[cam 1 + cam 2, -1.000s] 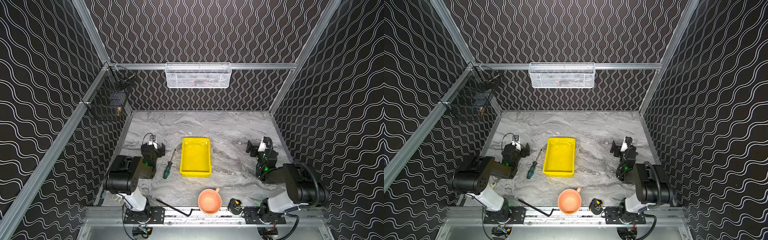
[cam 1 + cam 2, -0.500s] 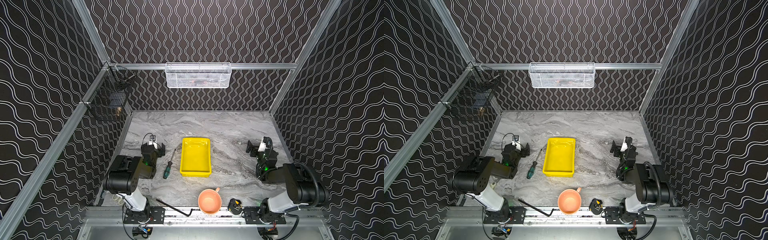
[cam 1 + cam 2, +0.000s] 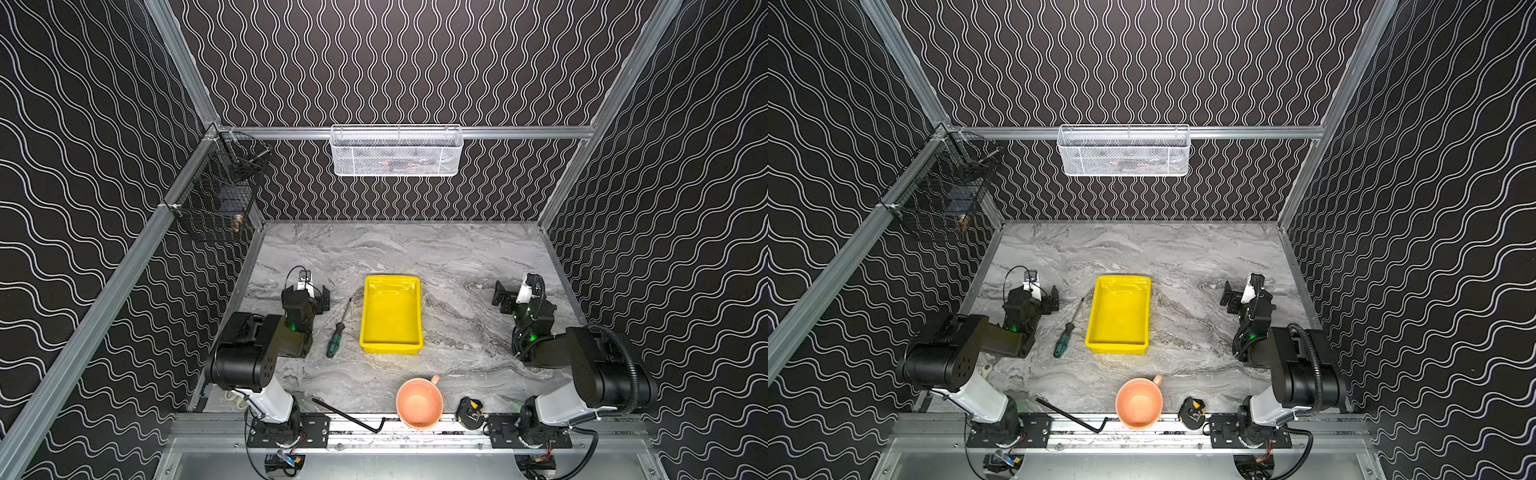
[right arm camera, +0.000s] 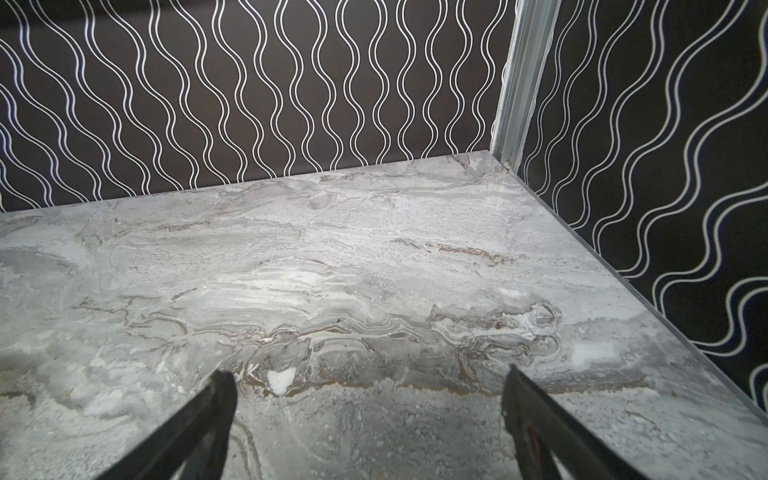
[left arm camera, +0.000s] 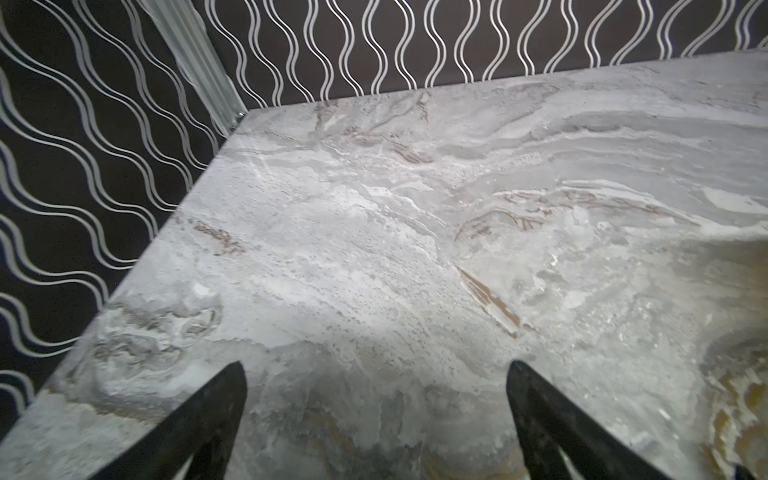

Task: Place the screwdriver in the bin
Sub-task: 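Move the left gripper above the green-handled screwdriver while the right arm lifts aside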

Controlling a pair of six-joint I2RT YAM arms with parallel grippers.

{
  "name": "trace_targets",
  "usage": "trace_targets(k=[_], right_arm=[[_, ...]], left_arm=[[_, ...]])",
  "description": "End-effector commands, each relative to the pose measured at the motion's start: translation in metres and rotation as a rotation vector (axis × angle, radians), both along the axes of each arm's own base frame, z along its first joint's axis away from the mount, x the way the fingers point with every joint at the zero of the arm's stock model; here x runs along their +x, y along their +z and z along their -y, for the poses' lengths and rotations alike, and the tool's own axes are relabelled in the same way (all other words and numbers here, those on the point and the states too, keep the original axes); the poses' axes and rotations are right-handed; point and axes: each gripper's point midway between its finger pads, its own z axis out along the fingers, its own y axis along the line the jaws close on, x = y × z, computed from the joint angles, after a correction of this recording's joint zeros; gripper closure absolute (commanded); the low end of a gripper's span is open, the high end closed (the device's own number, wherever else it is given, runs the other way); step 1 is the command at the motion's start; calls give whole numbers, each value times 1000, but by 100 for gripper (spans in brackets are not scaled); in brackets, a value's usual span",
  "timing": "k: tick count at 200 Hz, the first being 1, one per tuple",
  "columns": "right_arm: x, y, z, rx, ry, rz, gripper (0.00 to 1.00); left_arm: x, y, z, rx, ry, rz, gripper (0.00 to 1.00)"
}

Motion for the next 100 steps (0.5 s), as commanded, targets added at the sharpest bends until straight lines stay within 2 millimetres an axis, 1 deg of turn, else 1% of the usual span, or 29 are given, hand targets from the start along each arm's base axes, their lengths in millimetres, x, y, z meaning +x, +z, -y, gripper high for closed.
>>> trace_targets(k=[1, 8, 12, 20, 21, 22, 23, 24, 29, 37, 40, 44, 46, 49, 50, 51, 56, 66, 84, 92, 100], right_arm=[[1, 11, 4, -6, -25, 40, 1], [1, 14, 6, -2, -38, 35, 1], [1, 21, 9, -1, -52, 43, 1], [3, 23, 12, 19, -75, -1, 1], [3, 21, 12, 19, -77, -18, 1], [4, 27, 13, 26, -81, -3, 1], [4, 26, 14, 31, -85, -15, 1], [3, 21, 14, 30, -89, -45, 1], [5, 23, 17, 52, -114, -80, 1], [8, 36, 18, 89, -128, -101, 1], [8, 37, 17, 94, -123, -119, 1], [11, 48, 14, 95, -105, -111, 1], [10, 47, 12, 97, -95, -128, 1], [13, 56, 9, 100, -77, -116, 1], [12, 55, 8, 101, -71, -127, 1], [13, 59, 7, 102, -66, -117, 1], [14, 67, 2, 109, -37, -117, 1], [15, 85, -5, 131, 5, -113, 1], [13, 112, -15, 178, 50, -110, 1], [12, 122, -20, 196, 75, -110, 1], [11, 130, -26, 212, 105, -117, 1]], left_arm=[[5, 25, -10, 60, 97, -26, 1], [6, 33, -10, 82, 116, -64, 1], [6, 39, -10, 91, 122, -75, 1], [7, 54, -8, 99, 134, -79, 1], [7, 55, -8, 100, 135, -81, 1], [7, 58, -8, 99, 137, -78, 1], [7, 60, -8, 96, 137, -76, 1], [7, 62, -8, 96, 139, -74, 1], [6, 73, -6, 85, 141, -65, 1], [4, 90, -5, 48, 153, -46, 1], [3, 95, -4, 31, 156, -45, 1], [1, 101, -4, 7, 165, -47, 1], [0, 105, -4, -4, 169, -45, 1], [-1, 110, -4, -22, 175, -45, 1], [-2, 111, -4, -27, 177, -47, 1], [-2, 112, -4, -32, 180, -48, 1], [-5, 119, -4, -58, 189, -58, 1], [-10, 129, -3, -115, 209, -81, 1], [-17, 142, 3, -193, 217, -120, 1], [-23, 142, 4, -218, 229, -157, 1], [-26, 142, 10, -240, 211, -189, 1]])
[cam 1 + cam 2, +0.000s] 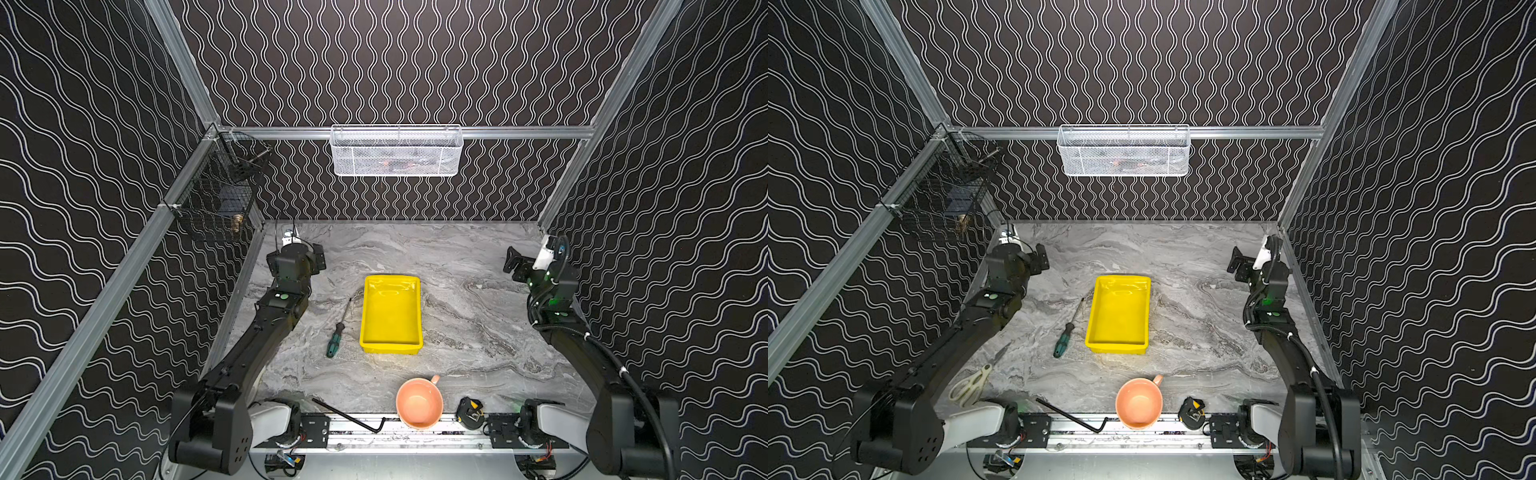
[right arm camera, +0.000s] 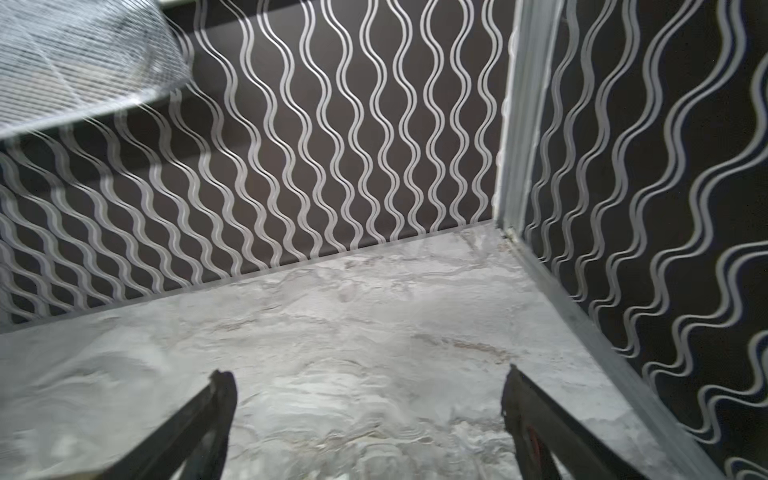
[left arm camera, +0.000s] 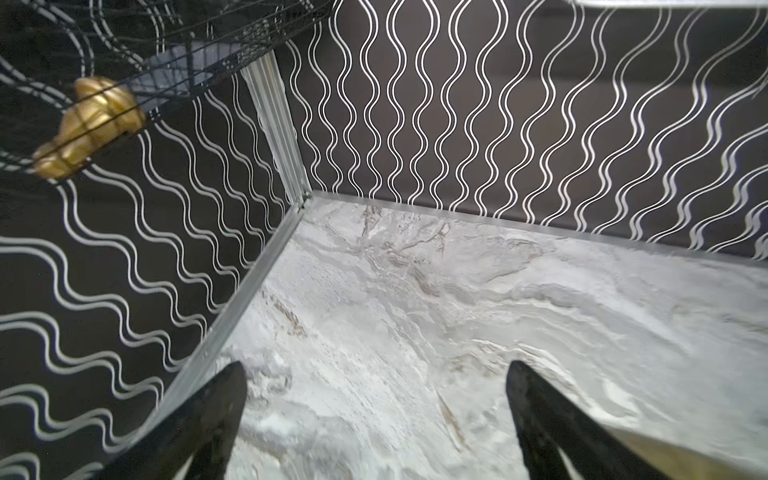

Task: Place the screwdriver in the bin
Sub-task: 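Move the left gripper above the green-handled screwdriver while the right arm lifts aside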

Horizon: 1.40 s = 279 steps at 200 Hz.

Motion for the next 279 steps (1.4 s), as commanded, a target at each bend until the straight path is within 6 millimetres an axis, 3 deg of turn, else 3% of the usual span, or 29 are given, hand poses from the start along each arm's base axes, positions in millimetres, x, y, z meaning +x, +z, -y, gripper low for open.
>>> trace_targets(k=[1, 21, 54, 92, 123, 223, 279], right_arm=[[-12, -10, -20, 92, 99, -140, 1], [-16, 6, -32, 136, 155, -161, 1], [-25, 19, -55, 234, 265, -250, 1], [-39, 8, -73, 273, 366, -350, 1], [-51, -2, -86, 282, 448, -371, 1], [-57, -30, -87, 278, 454, -451, 1], [-57, -42, -87, 275, 454, -484, 1]], left_arm=[[-29, -33, 6, -112, 19, -215, 1], [-45, -40, 18, -147, -30, -310, 1], [-83, -73, 40, -233, -128, -510, 1], [-127, -96, 56, -315, -188, -614, 1], [-146, -116, 57, -316, -178, -681, 1], [-154, -169, 70, -197, -219, -884, 1], [-157, -187, 79, -176, -241, -938, 2]])
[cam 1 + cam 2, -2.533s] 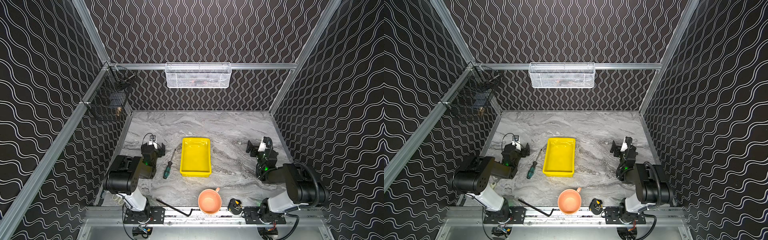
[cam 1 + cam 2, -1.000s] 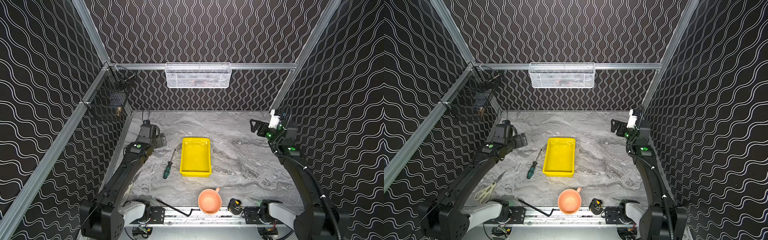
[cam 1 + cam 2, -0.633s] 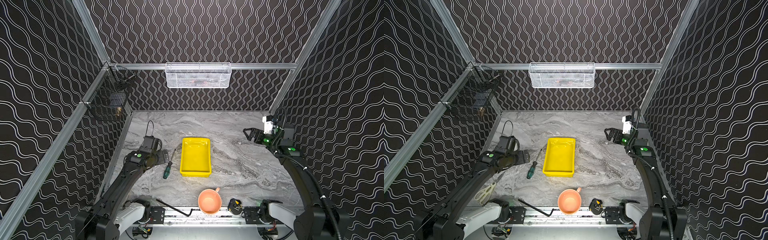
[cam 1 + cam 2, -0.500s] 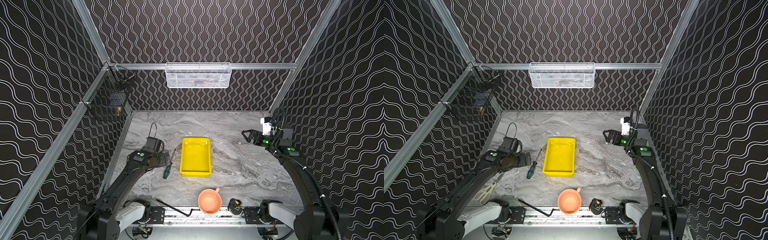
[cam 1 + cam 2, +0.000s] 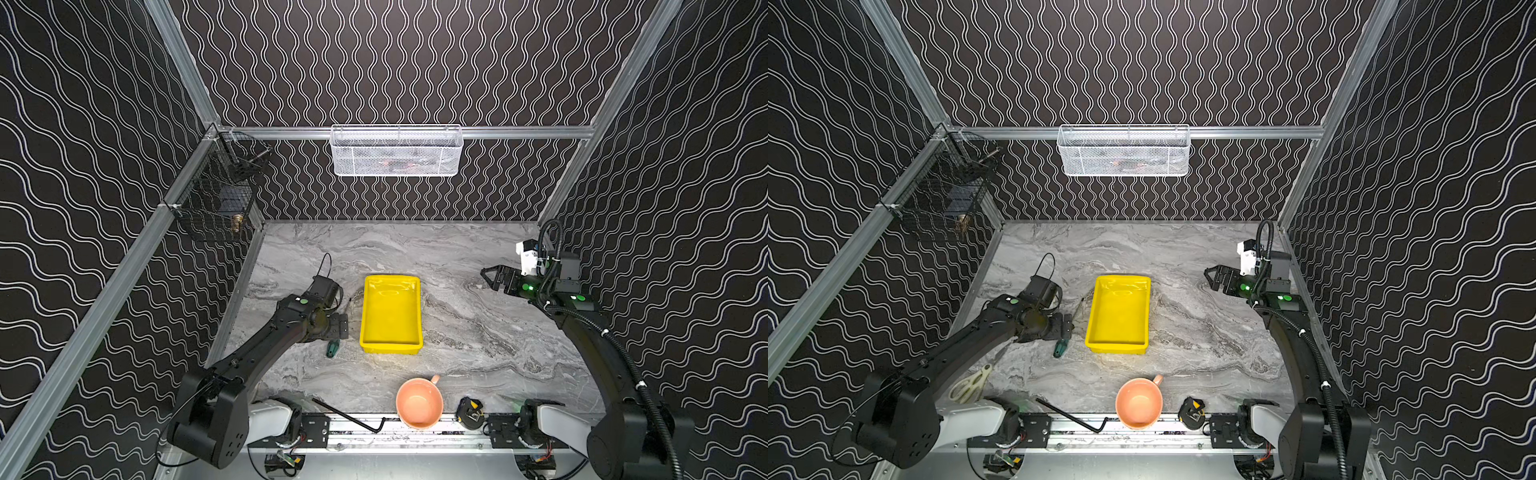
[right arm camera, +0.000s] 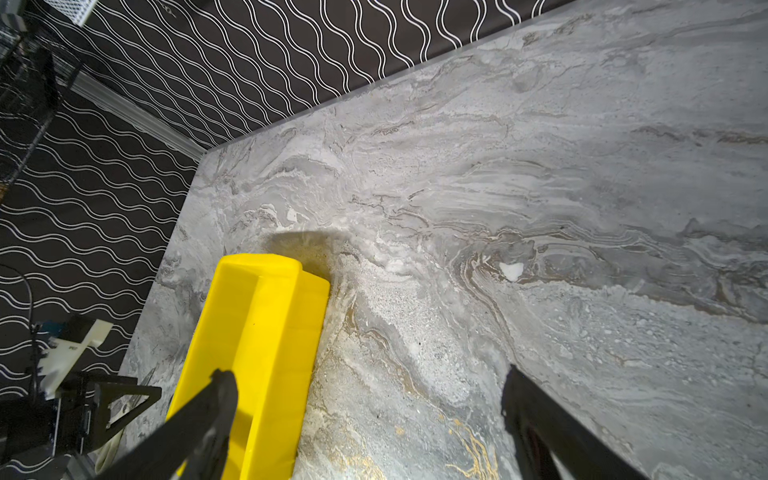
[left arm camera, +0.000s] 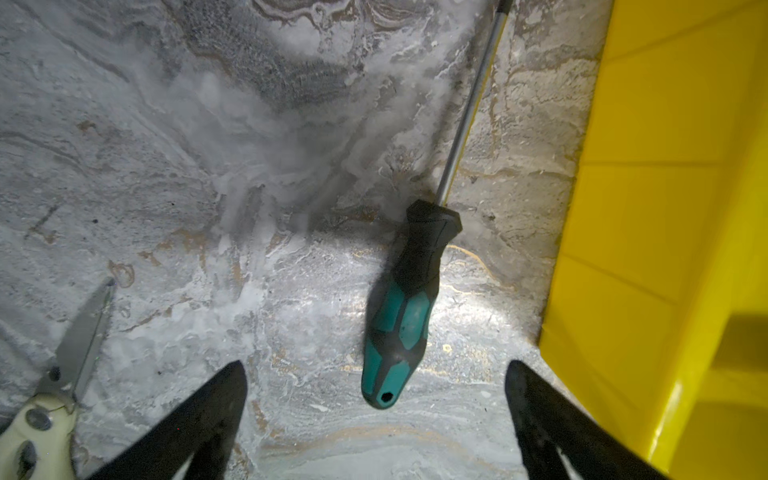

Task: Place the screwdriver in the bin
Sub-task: 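Move the left gripper above the green-handled screwdriver while the right arm lifts aside, then lower the left gripper and close it on the screwdriver handle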

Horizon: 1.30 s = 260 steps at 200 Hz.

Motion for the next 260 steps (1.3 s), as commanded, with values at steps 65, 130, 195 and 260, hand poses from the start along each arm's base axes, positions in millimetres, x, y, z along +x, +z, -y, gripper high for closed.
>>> trace_targets(k=[65, 130, 195, 260], right_arm=[[-2, -8, 3, -35, 4, -14, 1], [-2, -11, 6, -54, -10, -22, 1], [-1, -15, 7, -59, -12, -35, 1], [-1, -20, 7, -58, -12, -47, 1]], left_arm=[[8, -31, 13, -23, 2, -25, 8], [8, -49, 13, 16, 0, -58, 17], [2, -64, 8, 40, 18, -73, 27], [1, -72, 6, 52, 18, -92, 44]])
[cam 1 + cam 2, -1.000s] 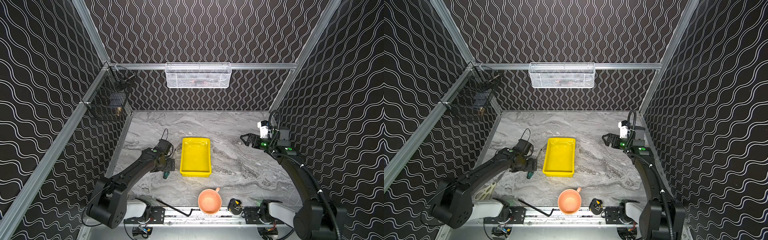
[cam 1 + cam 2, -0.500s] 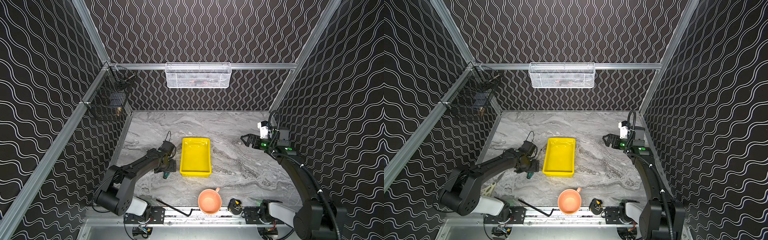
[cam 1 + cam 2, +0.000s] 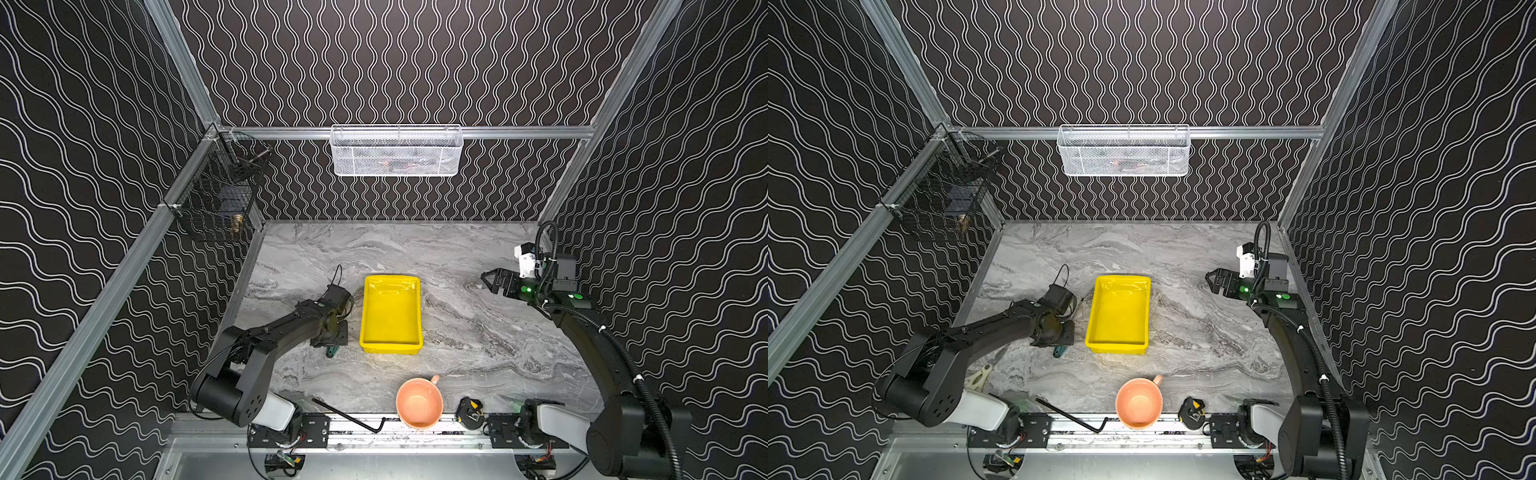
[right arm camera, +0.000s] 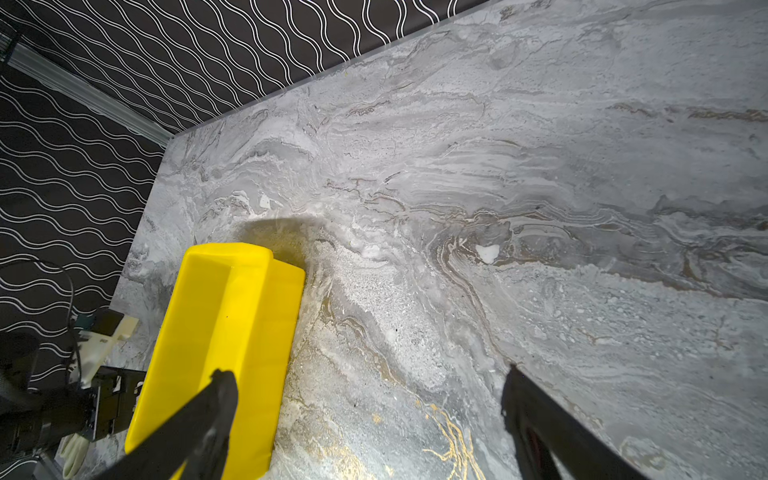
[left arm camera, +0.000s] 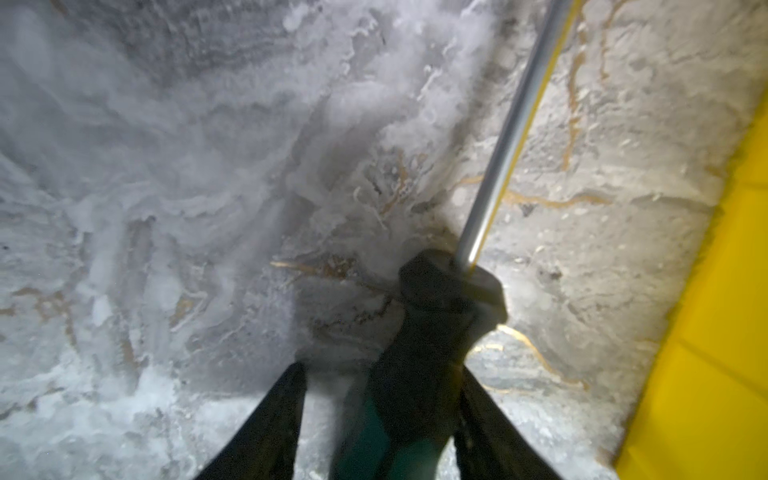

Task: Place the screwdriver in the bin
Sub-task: 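Lower the left gripper and close it on the screwdriver handle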

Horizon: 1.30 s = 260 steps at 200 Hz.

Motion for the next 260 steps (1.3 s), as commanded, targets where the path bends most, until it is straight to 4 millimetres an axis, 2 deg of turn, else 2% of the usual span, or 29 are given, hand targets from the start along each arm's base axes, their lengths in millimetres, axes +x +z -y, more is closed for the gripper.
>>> trace_targets(k=[1, 88, 100, 113, 136, 167, 193, 217, 227, 241, 260], right_arm=[[-1, -2, 0, -6, 6, -2, 1], [-1, -2, -6, 20, 37, 1, 1], [-1, -4, -5, 15, 28, -7, 1], [-1, -6, -4, 11, 27, -14, 1], [0, -5, -6, 20, 35, -12, 1], [0, -7, -6, 22, 35, -17, 1], [0, -7, -6, 23, 37, -19, 1], [0, -7, -6, 22, 38, -19, 1], [0, -6, -6, 20, 38, -19, 1], [-1, -6, -6, 19, 37, -20, 1], [0, -6, -6, 18, 36, -17, 1]], left_arm=[[-6, -8, -4, 17, 13, -32, 44], [-8, -22, -4, 24, 10, -59, 54], [-8, -22, -3, 23, 7, -59, 62], [-8, -21, -4, 25, 7, -57, 66], [-8, -22, -3, 24, 1, -59, 84], [-8, -22, -3, 20, 7, -61, 86], [-10, -25, -2, 14, 9, -69, 84], [-12, -23, -3, 18, 25, -81, 76], [-14, -19, -6, 30, 37, -84, 68], [-14, -12, -4, 20, 31, -81, 52], [-15, -6, -2, 3, 24, -75, 41]])
